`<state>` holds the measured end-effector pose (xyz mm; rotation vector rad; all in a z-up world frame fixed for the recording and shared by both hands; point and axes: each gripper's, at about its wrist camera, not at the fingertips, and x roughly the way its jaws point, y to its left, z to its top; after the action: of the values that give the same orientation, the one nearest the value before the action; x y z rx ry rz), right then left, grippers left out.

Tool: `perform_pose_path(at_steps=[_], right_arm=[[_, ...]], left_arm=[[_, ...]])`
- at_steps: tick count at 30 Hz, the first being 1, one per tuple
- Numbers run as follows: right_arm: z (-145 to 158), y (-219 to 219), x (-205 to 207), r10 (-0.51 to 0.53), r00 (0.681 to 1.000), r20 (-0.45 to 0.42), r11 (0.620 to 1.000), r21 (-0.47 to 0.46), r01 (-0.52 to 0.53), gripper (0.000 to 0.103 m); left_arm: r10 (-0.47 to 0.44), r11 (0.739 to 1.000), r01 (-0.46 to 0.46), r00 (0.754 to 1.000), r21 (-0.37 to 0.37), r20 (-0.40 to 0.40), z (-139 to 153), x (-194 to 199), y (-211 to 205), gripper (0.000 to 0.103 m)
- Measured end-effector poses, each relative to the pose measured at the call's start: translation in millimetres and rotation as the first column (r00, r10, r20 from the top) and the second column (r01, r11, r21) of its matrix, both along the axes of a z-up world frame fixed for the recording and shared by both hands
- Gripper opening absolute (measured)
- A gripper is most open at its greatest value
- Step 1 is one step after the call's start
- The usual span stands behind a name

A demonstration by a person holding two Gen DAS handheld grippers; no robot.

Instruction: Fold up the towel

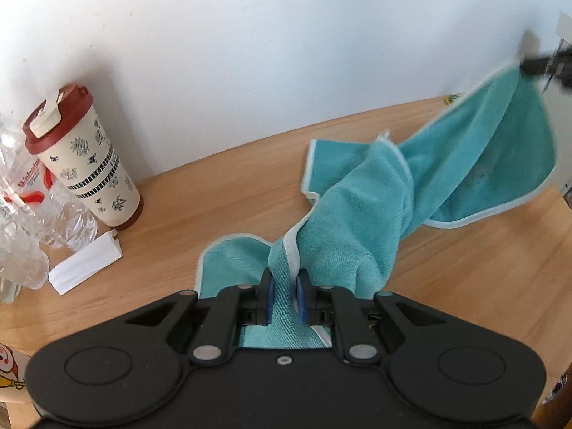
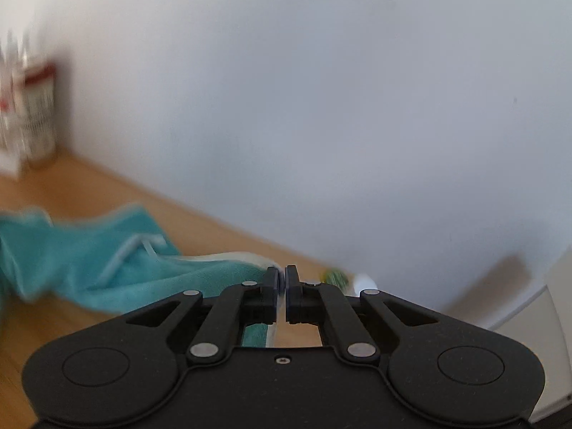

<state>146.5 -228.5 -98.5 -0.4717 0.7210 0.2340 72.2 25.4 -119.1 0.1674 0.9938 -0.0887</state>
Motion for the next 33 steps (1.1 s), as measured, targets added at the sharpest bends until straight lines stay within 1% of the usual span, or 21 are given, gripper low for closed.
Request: perform_pose_path(at_steps=[1,3,5,7,8,10,11,13,15,16,18,20,23,24,25,26,29,33], right_arm=[[-6,-2,-3,0.008,0.999,-0.038,1.000,0.003,-0.008,0.008],[-11,1,-11,0.043,0.998,-0.055,0.999,0.008,-0.043,0.009],[-15,7,-19,0.092,0.994,-0.061,0.996,0.005,-0.092,0.013],[-17,19,-25,0.156,0.986,-0.062,0.988,0.003,-0.156,0.024],[-18,24,-25,0.177,0.982,-0.071,0.984,0.007,-0.177,0.026],[-23,45,-27,0.262,0.962,-0.074,0.965,-0.010,-0.263,0.028],[-25,53,-28,0.288,0.955,-0.071,0.957,-0.020,-0.290,0.028],[-30,75,-24,0.360,0.930,-0.074,0.929,-0.060,-0.364,0.029],[-29,90,-21,0.420,0.904,-0.081,0.901,-0.076,-0.426,0.029],[-28,97,-20,0.449,0.889,-0.085,0.886,-0.084,-0.456,0.031],[-31,108,-11,0.473,0.873,-0.117,0.870,-0.091,-0.484,0.031],[-38,110,-6,0.483,0.865,-0.135,0.863,-0.094,-0.496,0.031],[-52,110,15,0.471,0.861,-0.194,0.864,-0.095,-0.494,0.031],[-56,109,24,0.450,0.863,-0.230,0.877,-0.067,-0.475,0.031],[-58,107,34,0.418,0.867,-0.272,0.900,-0.008,-0.437,0.031],[-59,105,39,0.407,0.866,-0.291,0.909,0.030,-0.417,0.031],[-58,104,59,0.380,0.870,-0.314,0.925,0.127,-0.358,0.031],[-59,102,79,0.343,0.865,-0.367,0.932,0.247,-0.265,0.031]], left_arm=[[-0.004,1.000,0.004,1.000,0.002,0.000,0,-2,0,0.011],[-0.016,1.000,0.016,1.000,0.006,-0.004,0,-6,-2,0.011],[-0.033,0.999,0.033,0.999,-0.002,-0.008,0,-11,-2,0.011],[-0.048,0.999,0.048,0.999,-0.003,-0.009,2,-17,-5,0.011],[-0.054,0.999,0.054,0.999,-0.001,-0.008,3,-19,-7,0.011],[-0.067,0.998,0.067,0.998,0.003,-0.005,4,-22,-9,0.011],[-0.075,0.997,0.075,0.997,0.007,-0.004,4,-24,-10,0.011],[-0.080,0.997,0.080,0.997,0.008,-0.005,5,-27,-11,0.011],[-0.091,0.996,0.091,0.996,0.012,-0.005,7,-29,-13,0.011],[-0.100,0.995,0.100,0.995,0.008,-0.003,7,-30,-13,0.011],[-0.096,0.995,0.096,0.995,-0.004,-0.004,7,-31,-12,0.011],[-0.093,0.996,0.093,0.996,-0.012,-0.007,7,-31,-11,0.011],[-0.097,0.995,0.097,0.995,-0.018,-0.013,6,-32,-11,0.011],[-0.096,0.995,0.096,0.995,-0.019,-0.014,6,-32,-11,0.011],[-0.095,0.995,0.094,0.995,-0.019,-0.014,6,-32,-11,0.011],[-0.093,0.996,0.092,0.996,-0.020,-0.014,6,-32,-11,0.011],[-0.083,0.996,0.082,0.996,-0.025,-0.023,4,-30,-12,0.011],[-0.079,0.997,0.079,0.996,-0.020,-0.031,1,-27,-15,0.012]])
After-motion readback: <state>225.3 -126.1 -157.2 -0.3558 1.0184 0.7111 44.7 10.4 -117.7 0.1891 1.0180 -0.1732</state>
